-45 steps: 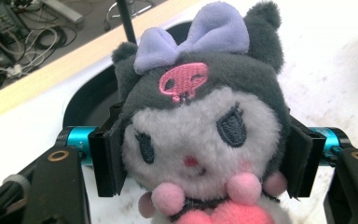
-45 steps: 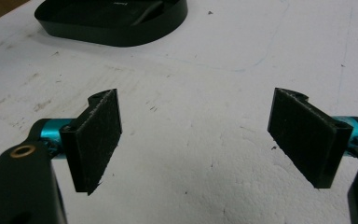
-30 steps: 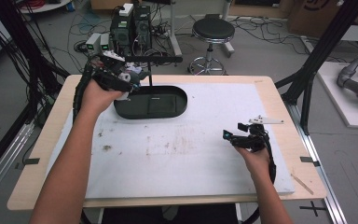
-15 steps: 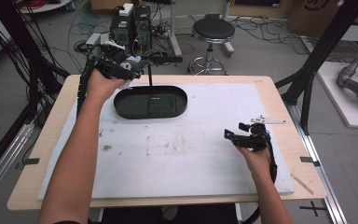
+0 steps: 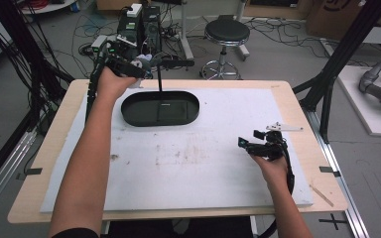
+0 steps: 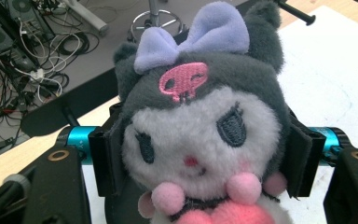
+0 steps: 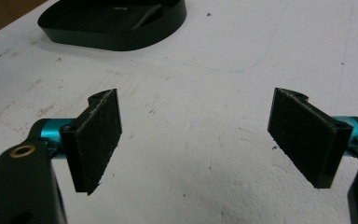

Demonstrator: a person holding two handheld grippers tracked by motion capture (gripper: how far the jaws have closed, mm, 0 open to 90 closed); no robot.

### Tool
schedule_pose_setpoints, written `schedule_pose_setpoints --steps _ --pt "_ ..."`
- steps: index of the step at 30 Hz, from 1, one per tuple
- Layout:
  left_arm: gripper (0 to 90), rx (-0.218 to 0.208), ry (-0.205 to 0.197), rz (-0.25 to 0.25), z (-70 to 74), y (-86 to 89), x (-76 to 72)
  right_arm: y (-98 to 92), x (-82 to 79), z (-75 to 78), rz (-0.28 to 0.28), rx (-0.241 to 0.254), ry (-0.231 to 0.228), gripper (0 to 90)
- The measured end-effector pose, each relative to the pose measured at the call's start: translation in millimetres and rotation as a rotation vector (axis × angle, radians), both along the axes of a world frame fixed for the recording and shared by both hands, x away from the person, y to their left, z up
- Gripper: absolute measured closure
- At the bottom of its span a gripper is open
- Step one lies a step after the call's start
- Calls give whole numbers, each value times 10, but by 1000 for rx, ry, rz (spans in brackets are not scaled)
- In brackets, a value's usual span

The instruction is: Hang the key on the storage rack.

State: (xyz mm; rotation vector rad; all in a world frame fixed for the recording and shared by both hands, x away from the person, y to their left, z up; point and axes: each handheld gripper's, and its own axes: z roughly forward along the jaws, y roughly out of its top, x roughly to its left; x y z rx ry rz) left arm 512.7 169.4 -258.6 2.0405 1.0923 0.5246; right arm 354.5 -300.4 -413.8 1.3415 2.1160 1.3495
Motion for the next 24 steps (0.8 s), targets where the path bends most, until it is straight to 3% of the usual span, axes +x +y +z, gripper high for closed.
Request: schedule_pose_setpoints --steps 8,11,18,24 --pt "304 -3 -11 28 45 5 112 0 -21 13 -4 1 -3 180" --pt "303 -2 2 30 10 10 134 2 -24 14 -6 -1 -4 180" --pt "244 21 8 42 -52 27 137 8 -19 9 -6 -5 -3 180" --pt "210 16 9 46 -60 52 122 -2 -24 15 -5 0 -6 180"
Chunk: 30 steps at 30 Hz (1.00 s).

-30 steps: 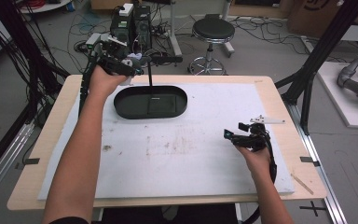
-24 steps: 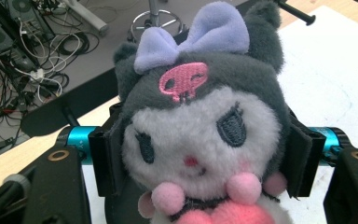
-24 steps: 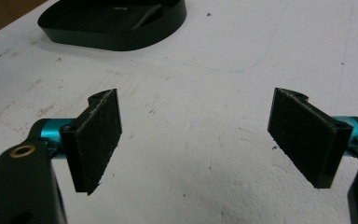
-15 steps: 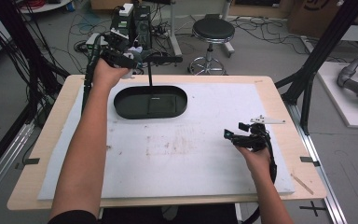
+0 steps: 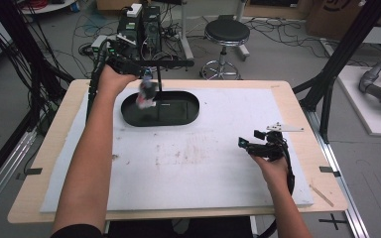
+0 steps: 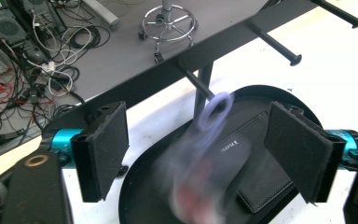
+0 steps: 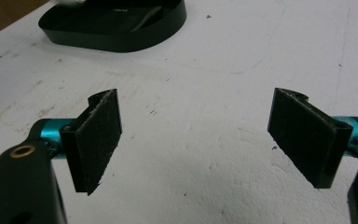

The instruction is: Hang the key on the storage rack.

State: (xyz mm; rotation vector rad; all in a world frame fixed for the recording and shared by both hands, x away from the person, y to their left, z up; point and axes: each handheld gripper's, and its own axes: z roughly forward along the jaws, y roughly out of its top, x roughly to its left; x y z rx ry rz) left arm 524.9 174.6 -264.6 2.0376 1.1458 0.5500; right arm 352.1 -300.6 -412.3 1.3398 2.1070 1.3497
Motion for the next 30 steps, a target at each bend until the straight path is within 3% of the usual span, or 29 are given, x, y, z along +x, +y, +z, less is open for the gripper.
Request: schedule_pose_setpoints --steps 14,21,30 --pt "208 -14 0 -35 -31 5 -180 16 -1 0 3 -2 0 180" --pt "185 -44 -10 -60 -96 52 -424 11 3 -2 3 -7 -3 179" --pt "164 -39 -32 -143 -255 43 -838 6 6 -5 -1 -12 2 180"
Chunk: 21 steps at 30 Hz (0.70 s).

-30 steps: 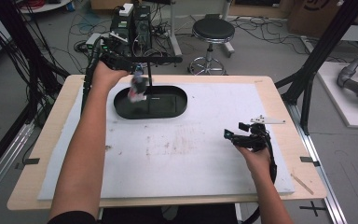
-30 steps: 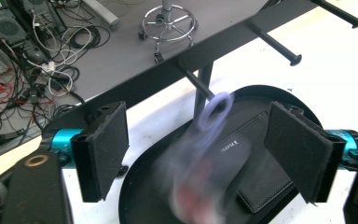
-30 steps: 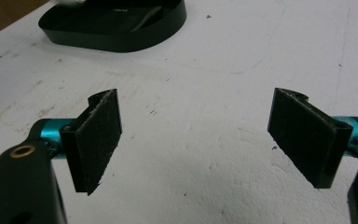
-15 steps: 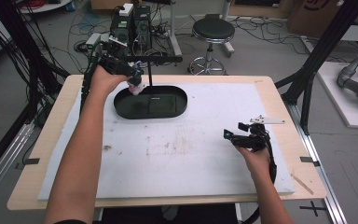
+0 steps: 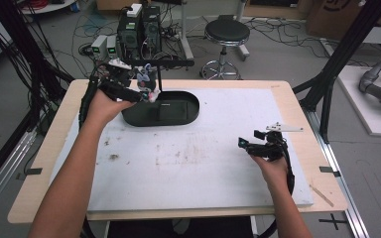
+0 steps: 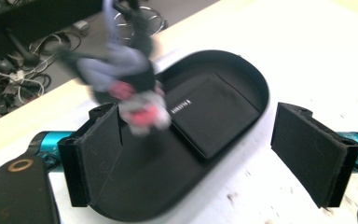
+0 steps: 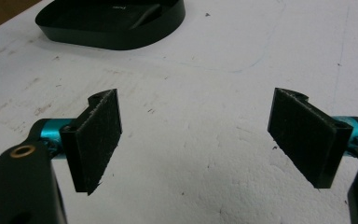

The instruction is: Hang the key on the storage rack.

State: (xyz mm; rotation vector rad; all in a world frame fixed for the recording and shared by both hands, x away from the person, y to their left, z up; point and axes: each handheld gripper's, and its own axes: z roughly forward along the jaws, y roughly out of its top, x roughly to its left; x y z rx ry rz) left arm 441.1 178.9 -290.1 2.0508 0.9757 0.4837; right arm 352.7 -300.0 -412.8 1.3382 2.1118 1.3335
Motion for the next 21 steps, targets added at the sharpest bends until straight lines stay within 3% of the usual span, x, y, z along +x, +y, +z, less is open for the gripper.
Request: schedule_pose_setpoints --steps 5,11,16,21 --pt "164 -49 -24 -31 -138 -24 -221 -7 1 -2 -2 -3 2 179" --pt "163 -60 -30 -69 -332 -69 -426 -22 15 -7 -4 -8 -2 180" --pt "160 -39 -21 -87 -492 -85 -570 -15 9 -2 -2 -6 -2 179" --pt "160 -64 -25 -88 -631 -55 -742 -28 6 0 -6 -3 -3 180"
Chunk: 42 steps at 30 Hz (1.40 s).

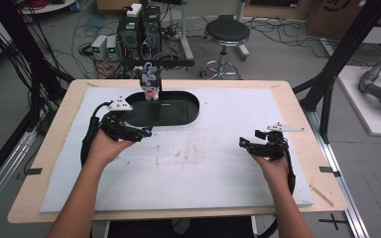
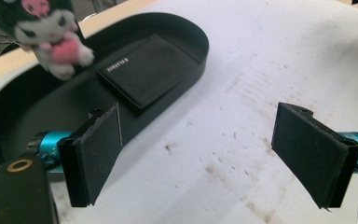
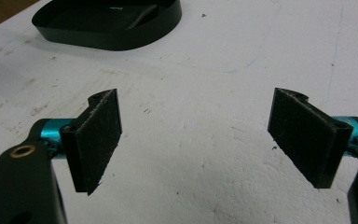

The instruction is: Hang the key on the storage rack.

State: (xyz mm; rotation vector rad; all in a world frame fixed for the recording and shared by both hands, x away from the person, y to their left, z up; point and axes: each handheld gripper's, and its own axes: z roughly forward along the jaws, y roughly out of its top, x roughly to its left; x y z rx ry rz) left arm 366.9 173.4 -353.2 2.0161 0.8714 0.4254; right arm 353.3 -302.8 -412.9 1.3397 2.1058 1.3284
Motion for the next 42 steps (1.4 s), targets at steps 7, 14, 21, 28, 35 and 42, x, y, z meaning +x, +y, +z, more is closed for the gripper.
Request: schedule_pose_setpoints --steps 7,14,21,28,35,42 --pt "160 1 -24 -22 -125 8 -156 20 9 -8 4 -7 1 180" --pt "160 -40 -32 -26 -282 124 -298 9 16 -16 -7 -17 9 180" --pt "160 -75 -45 -17 -303 224 -337 13 17 -22 -3 -21 14 179" --pt "160 -88 -52 -6 -323 261 -379 17 3 -23 -2 -30 18 179" --pt "160 -86 -55 -33 -331 205 -397 6 16 -30 -5 -30 20 179" --pt "160 -79 -44 -41 -351 182 -395 -17 -10 -22 -19 -32 15 179"
